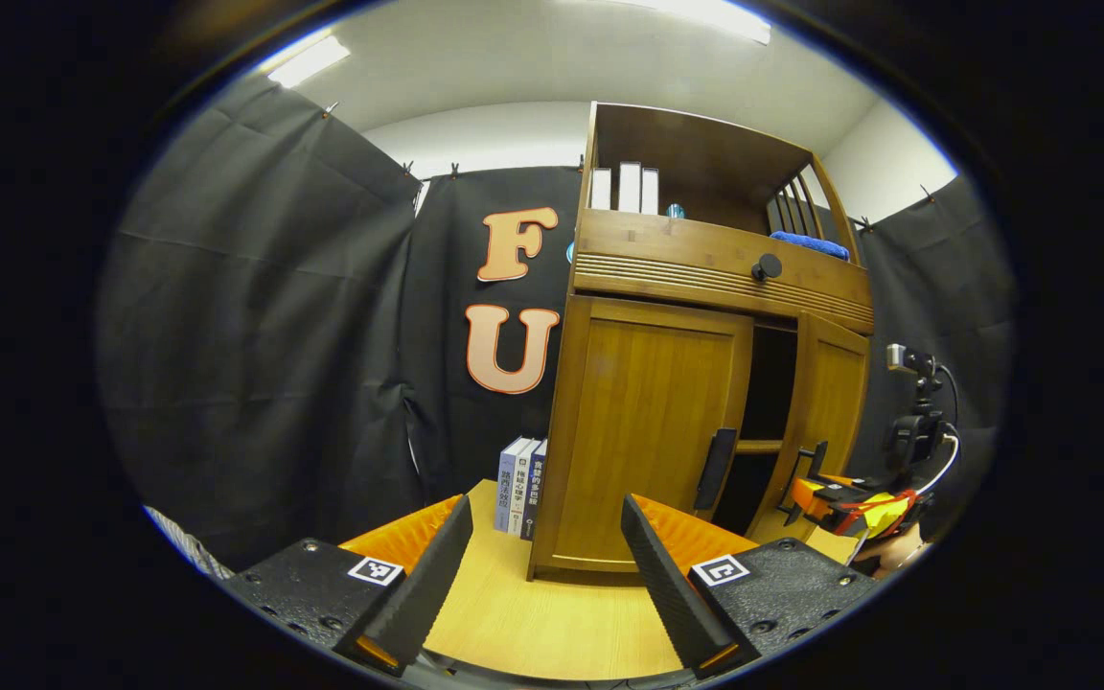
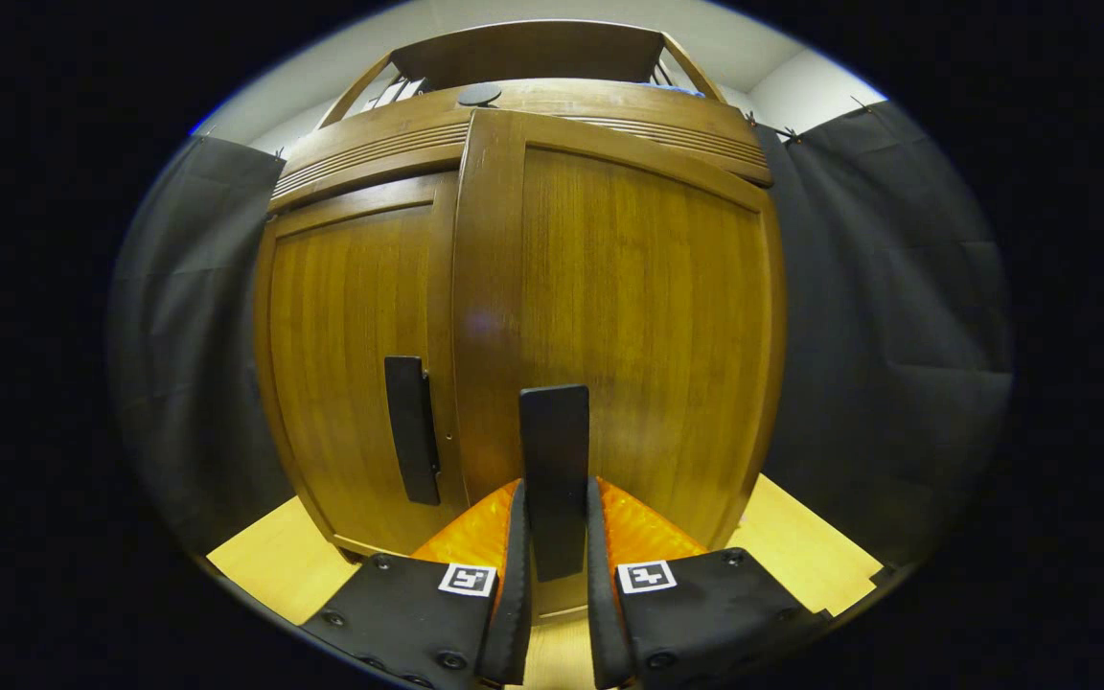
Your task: Open the right door of the double-door shoe cabinet with the right hand, and open the left door with the left hand.
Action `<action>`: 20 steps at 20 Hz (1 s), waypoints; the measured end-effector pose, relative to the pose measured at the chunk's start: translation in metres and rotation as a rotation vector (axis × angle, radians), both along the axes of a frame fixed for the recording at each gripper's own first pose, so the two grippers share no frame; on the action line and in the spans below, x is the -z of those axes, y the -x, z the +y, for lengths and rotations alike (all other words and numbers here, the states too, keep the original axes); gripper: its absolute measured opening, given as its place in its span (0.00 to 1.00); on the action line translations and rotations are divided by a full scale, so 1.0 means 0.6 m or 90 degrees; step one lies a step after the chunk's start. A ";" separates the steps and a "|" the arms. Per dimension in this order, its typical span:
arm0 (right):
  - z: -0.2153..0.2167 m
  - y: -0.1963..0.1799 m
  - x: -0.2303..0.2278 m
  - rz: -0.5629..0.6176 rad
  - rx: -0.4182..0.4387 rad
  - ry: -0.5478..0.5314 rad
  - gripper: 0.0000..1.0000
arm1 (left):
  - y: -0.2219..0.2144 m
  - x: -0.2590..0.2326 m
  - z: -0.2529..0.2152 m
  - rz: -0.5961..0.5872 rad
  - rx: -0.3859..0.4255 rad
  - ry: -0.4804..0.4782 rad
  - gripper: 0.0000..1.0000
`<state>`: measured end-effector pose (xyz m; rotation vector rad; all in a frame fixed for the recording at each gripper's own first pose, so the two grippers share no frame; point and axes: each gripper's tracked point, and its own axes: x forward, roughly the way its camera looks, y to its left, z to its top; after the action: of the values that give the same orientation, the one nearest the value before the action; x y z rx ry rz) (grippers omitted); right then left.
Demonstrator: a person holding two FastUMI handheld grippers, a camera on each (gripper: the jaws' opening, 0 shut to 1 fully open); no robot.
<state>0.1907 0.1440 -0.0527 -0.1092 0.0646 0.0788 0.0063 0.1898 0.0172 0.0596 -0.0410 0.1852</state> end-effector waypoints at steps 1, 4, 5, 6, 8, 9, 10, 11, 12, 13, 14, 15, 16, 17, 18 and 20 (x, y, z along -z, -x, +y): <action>-0.007 0.010 -0.001 0.001 0.004 -0.002 0.31 | 0.002 -0.001 0.000 -0.001 0.001 -0.003 0.92; -0.032 0.043 -0.001 0.004 0.019 -0.011 0.29 | 0.006 -0.004 -0.003 -0.002 0.005 -0.009 0.92; -0.040 0.051 -0.001 0.003 0.023 -0.011 0.29 | 0.007 -0.003 -0.004 -0.001 0.007 -0.010 0.92; -0.049 0.058 -0.002 0.002 0.028 -0.010 0.29 | 0.006 -0.002 -0.006 0.000 0.010 -0.010 0.92; -0.065 0.085 -0.004 -0.004 0.037 -0.021 0.32 | 0.006 -0.001 -0.012 0.002 0.016 -0.009 0.92; -0.073 0.093 -0.003 -0.004 0.046 -0.020 0.21 | 0.005 -0.002 -0.015 0.001 0.019 -0.009 0.92; -0.076 0.095 -0.001 -0.005 0.051 -0.015 0.20 | 0.006 -0.003 -0.020 0.000 0.022 -0.008 0.95; -0.081 0.101 0.000 -0.002 0.053 -0.014 0.20 | 0.005 -0.001 -0.024 0.000 0.026 -0.008 0.95; -0.086 0.101 -0.003 -0.002 0.052 -0.018 0.17 | 0.005 -0.002 -0.030 0.001 0.032 -0.007 0.95; -0.091 0.105 -0.003 0.002 0.052 -0.023 0.17 | 0.003 -0.001 -0.036 0.002 0.036 -0.007 0.95; -0.099 0.109 -0.003 0.003 0.054 -0.027 0.20 | 0.002 -0.002 -0.040 0.002 0.038 -0.006 0.95; -0.106 0.115 -0.004 0.003 0.057 -0.027 0.16 | 0.002 -0.001 -0.045 0.002 0.042 -0.005 0.95; -0.116 0.121 -0.007 0.002 0.061 -0.027 0.20 | 0.001 -0.001 -0.051 0.002 0.045 -0.004 0.95; -0.126 0.129 -0.009 0.000 0.064 -0.027 0.20 | 0.001 0.000 -0.058 0.002 0.049 -0.003 0.92; -0.140 0.133 -0.010 0.001 0.072 -0.028 0.16 | 0.000 -0.001 -0.065 0.002 0.052 -0.004 0.95; -0.162 0.146 -0.013 -0.003 0.082 -0.032 0.10 | -0.004 -0.004 -0.081 -0.002 0.064 -0.006 0.92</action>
<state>0.1032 0.0470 -0.0448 -0.0551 0.0651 -0.0483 0.0085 0.1410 0.0198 0.0669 -0.0481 0.0848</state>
